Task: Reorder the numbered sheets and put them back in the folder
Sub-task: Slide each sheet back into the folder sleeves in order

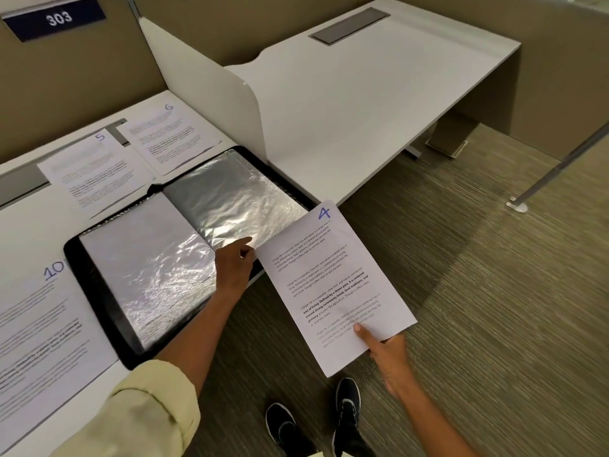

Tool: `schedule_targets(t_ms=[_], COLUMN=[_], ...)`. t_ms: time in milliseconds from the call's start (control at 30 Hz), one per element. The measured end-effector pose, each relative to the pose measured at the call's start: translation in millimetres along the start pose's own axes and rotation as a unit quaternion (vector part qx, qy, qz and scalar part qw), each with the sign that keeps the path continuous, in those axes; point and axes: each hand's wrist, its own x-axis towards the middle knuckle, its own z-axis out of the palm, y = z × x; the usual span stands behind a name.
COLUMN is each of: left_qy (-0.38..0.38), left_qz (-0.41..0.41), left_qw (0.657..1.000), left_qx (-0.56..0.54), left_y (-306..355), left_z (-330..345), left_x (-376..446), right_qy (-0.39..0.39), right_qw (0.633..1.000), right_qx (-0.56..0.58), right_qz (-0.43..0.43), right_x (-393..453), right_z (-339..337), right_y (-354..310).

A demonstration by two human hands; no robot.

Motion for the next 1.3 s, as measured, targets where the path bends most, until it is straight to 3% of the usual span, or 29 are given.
schedule_targets(t_ms=[233, 800, 1133, 1300], left_qy=[0.009, 0.001, -0.036, -0.056], left_qz=[0.025, 0.097, 0.077, 0.056], left_qw=[1.0, 0.993, 0.994, 0.994], left_qx=[0.016, 0.068, 0.068, 0.069], left_y=[-4, -3, -7, -6], left_z=[0, 2, 0, -2], left_x=[-1, 0, 5, 8], right_qy=[0.016, -0.026, -0.034, -0.075], right_qw=[1.0, 0.999, 0.996, 0.99], right_qx=[0.0, -0.03, -0.077, -0.114], right_qz=[-0.021, -0.019, -0.036, -0.027], right_x=[-9, -28, -25, -24], right_z=[8, 32, 55, 56], right_y=[7, 20, 14, 1])
